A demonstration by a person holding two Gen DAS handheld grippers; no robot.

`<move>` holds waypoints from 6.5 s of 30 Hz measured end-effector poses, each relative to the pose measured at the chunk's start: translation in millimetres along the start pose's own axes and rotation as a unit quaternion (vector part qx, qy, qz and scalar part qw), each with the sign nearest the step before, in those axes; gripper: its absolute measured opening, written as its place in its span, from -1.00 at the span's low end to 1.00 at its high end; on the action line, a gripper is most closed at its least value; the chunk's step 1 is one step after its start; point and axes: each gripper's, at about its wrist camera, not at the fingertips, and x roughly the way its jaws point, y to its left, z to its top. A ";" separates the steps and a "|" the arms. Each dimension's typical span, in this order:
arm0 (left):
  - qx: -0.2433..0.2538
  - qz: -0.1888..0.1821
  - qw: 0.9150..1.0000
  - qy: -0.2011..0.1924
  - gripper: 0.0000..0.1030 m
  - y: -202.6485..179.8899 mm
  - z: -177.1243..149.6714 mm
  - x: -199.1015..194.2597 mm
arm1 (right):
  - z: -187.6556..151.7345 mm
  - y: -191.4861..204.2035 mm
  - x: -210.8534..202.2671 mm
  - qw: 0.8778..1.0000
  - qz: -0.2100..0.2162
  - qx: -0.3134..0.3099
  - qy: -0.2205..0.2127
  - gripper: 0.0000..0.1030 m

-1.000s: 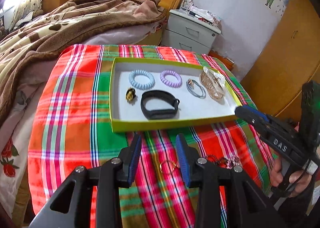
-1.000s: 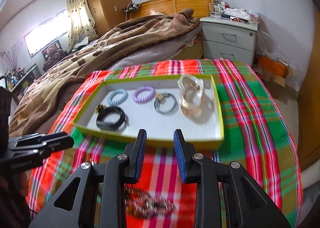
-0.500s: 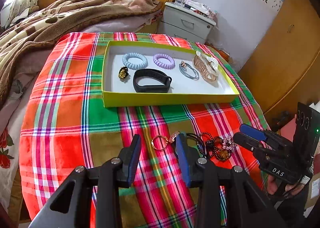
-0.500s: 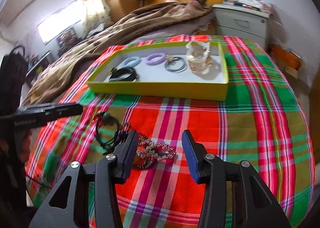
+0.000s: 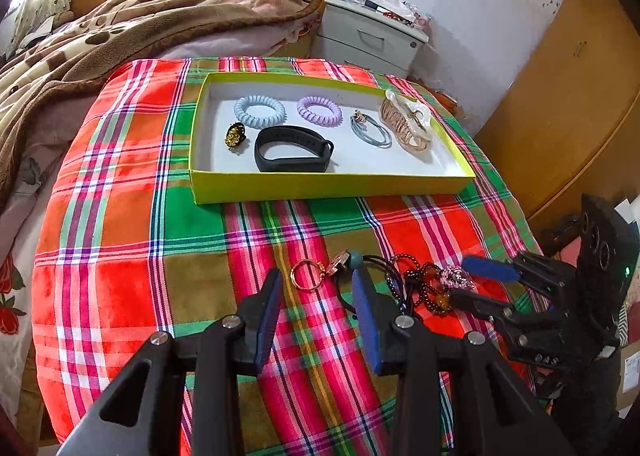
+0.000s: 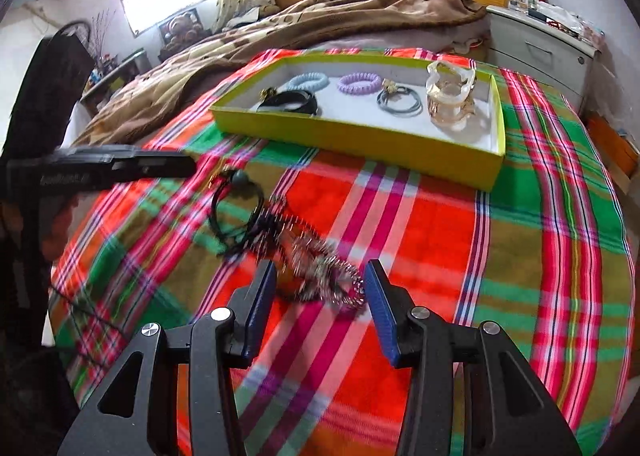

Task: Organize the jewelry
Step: 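Grasp the pink rhinestone clip with right tool while left tool grasps the teal-bead tie, then release the teal-bead tie into the box with left tool while right tool drops the pink clip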

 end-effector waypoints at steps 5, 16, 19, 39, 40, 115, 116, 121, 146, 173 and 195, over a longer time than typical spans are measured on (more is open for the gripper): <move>0.000 -0.002 1.000 0.001 -0.27 0.9 0.3 1.0 | -9.5 7.9 -10.5 1.000 -0.007 -0.014 0.001 -0.10; 0.005 -0.003 1.000 0.004 -0.27 -2.5 -0.9 2.3 | 2.4 -8.0 -0.4 0.999 -0.005 0.042 -0.012 -0.10; 0.003 -0.002 1.000 0.005 -0.27 -0.5 -0.9 2.7 | 1.3 -7.2 -0.9 0.999 -0.009 0.049 -0.014 -0.14; -0.001 0.003 1.000 0.008 -0.27 3.7 -2.9 3.0 | -11.6 5.3 -17.8 0.994 -0.102 0.022 -0.034 -0.80; -0.002 0.005 1.000 0.008 -0.27 4.7 -2.8 2.8 | -11.8 5.2 -19.1 0.994 -0.105 0.024 -0.037 -0.80; 0.105 0.031 0.992 -0.057 -0.66 -38.1 17.6 -26.5 | 12.5 20.1 -60.2 0.983 -0.123 0.058 -0.123 -0.80; 0.102 0.029 0.993 -0.060 -0.66 -36.6 19.8 -29.5 | 13.6 19.8 -60.8 0.983 -0.124 0.058 -0.125 -0.80; 0.089 0.013 0.993 -0.070 -0.66 -29.0 29.1 -40.7 | 20.7 21.5 -62.7 0.982 -0.127 0.052 -0.132 -0.80; 0.041 0.043 0.995 -0.076 -0.66 16.3 131.7 2.9 | 108.8 -3.4 3.7 0.985 -0.126 0.034 -0.113 -0.80; 0.013 0.066 0.998 0.004 -0.65 49.9 148.9 97.7 | 127.2 -12.7 82.0 0.993 -0.111 0.012 -0.028 -0.80; 0.020 0.069 0.997 0.006 -0.32 43.0 145.9 95.9 | 128.6 -13.7 76.5 0.994 -0.104 0.026 -0.037 -0.72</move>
